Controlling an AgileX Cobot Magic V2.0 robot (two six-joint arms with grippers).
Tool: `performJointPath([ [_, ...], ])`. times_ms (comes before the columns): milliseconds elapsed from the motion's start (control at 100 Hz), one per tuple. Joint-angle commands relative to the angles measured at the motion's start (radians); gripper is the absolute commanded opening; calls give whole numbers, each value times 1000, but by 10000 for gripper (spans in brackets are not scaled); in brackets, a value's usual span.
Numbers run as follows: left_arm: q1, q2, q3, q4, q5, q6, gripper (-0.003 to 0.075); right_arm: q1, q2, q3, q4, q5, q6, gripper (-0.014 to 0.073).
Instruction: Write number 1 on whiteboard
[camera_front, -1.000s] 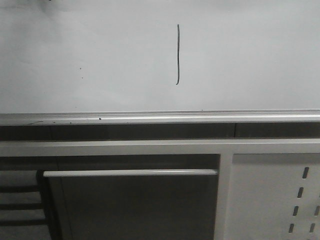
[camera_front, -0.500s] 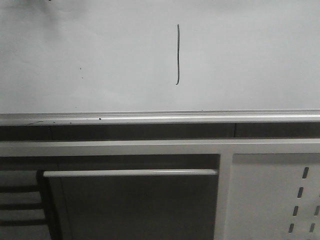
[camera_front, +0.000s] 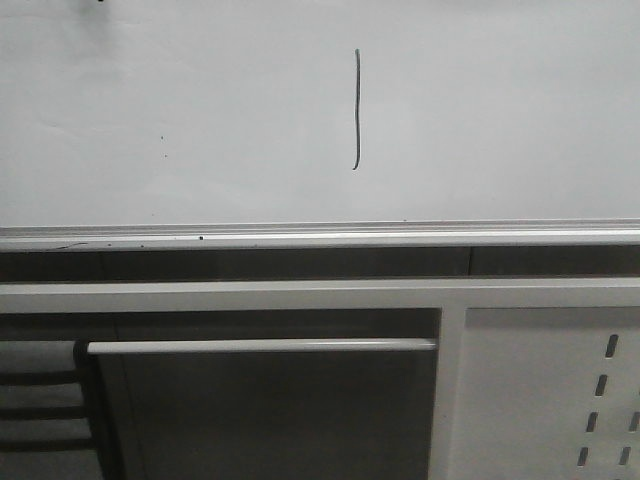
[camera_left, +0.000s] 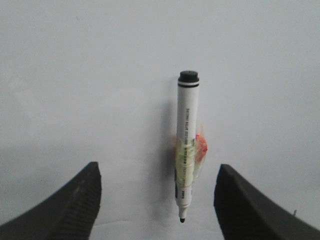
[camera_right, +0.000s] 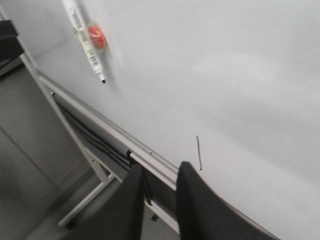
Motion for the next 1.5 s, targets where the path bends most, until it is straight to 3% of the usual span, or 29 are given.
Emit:
performJointPath([
  [0,2,-78,-8,-1,62,38,340,-40,-68,6,21,-93,9,-49],
  [60,2,-133,10,-28,116,77,221,-64,-127,50,20,-129,9,-60],
  [140,2,-194,40,-47,194,110,-17,-74,-219,148,18,-204,9,-59],
  [350,2,-316,178,-52,360,116,-20,-74,-526,456,18,-402,5,-65],
  [540,2,-389,311,-48,500,116,-20,-74,-809,695,18,-415,5,-65],
  [680,2,-453,362,-47,512,116,-20,-74,-949,801,29,-435,5,-65],
  [1490,2,-478,368,-72,507,116,-20,-74,-924,813,51,-408,5,-65],
])
